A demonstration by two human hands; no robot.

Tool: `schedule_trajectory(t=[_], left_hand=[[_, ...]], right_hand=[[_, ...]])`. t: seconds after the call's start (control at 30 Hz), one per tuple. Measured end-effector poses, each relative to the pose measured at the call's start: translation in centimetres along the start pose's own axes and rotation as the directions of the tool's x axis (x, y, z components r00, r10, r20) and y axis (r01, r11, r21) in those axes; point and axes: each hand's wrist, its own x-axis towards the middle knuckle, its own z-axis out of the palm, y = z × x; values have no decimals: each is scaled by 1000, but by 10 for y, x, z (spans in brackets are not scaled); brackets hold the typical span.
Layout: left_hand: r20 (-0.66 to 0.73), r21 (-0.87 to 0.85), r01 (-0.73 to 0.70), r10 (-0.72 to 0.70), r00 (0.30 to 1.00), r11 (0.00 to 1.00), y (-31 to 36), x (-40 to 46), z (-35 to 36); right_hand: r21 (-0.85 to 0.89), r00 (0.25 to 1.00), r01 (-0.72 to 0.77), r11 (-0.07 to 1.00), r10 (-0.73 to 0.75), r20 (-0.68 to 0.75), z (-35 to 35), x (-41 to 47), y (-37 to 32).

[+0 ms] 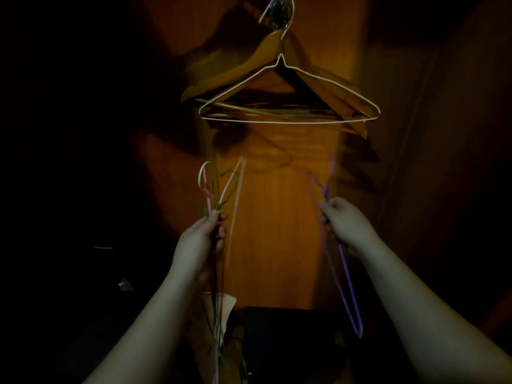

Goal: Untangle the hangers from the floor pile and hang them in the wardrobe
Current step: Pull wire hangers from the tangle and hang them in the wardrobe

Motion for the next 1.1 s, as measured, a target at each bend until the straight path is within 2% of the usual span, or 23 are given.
schedule_trajectory(t=[0.07, 0.2, 0.4, 0.57, 0.8, 1.1], left_hand=[[17, -3, -6, 6, 1000, 1000, 4, 1, -2], [-36, 22, -6, 7, 999, 1000, 14, 6, -2], [-168, 70, -65, 76, 983, 995, 31, 7, 6], [-183, 18, -81, 83, 980, 997, 47, 14, 14], [-245, -17, -96, 88, 965, 995, 77, 17, 21], [-257, -56, -83, 66, 964, 995, 109, 23, 29]], right_hand=[[-236, 992, 68, 969, -92, -89, -18, 9, -4], [-307, 984, 99, 947, -139, -111, -44, 24, -10], [-298, 956, 231, 926, -273, -106, -54, 38, -43], [-304, 919, 331, 893, -379, -111, -56, 47, -83], [-168, 885, 401, 900, -428, -181, -70, 72, -132], [-135, 831, 464, 876, -483, -277, -79, 111, -198]])
